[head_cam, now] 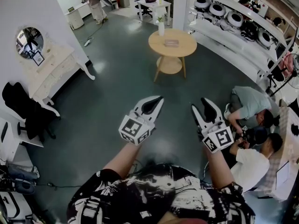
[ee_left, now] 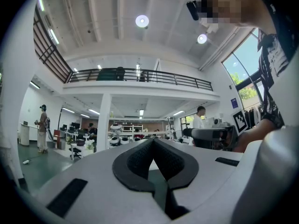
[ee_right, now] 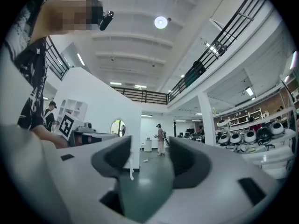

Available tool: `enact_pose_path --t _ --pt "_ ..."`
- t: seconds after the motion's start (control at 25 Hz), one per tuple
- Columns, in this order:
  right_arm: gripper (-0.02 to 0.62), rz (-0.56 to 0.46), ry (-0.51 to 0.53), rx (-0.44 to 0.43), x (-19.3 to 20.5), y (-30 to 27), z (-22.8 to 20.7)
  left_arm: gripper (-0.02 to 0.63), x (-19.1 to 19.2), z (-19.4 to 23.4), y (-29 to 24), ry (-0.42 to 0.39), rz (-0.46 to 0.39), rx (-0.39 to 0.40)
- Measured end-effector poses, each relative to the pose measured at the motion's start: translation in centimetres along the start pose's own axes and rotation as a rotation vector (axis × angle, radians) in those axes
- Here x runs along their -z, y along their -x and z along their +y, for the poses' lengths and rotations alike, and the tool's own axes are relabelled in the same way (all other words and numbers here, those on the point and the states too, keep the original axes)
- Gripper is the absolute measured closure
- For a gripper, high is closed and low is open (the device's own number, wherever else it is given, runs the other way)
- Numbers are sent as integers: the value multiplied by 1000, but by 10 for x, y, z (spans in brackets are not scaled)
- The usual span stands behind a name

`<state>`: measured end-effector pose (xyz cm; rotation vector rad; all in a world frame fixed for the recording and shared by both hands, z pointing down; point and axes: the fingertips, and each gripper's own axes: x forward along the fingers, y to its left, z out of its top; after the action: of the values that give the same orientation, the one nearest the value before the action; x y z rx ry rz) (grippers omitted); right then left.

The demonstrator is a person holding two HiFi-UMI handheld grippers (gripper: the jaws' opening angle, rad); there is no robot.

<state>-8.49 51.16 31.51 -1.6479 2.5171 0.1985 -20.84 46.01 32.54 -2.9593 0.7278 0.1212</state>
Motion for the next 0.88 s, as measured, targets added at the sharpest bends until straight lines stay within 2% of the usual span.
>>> enact_pose_path --t 0.04,0.08,0.16,0.2,0.44,0.88 --pt "273 -16 -13 9 -3 -1 -2 606 -1 0 0 1 0 0" --pt "174 -38 -24 30 -7 -1 -6 606 -2 0 0 1 0 -1" --pt "60 -88 -26 77 -14 1 -15 606 -2 0 -1 3 -1 -5" --pt "34 -104 -25 90 -16 3 -17 606 -2 -1 -2 4 -3 -6" --pt "21 -106 -33 86 -15 9 -17 606 1 -6 -3 8 1 0" --pt "21 -84 -37 68 -5 -10 -1 605 4 14 12 8 12 -5"
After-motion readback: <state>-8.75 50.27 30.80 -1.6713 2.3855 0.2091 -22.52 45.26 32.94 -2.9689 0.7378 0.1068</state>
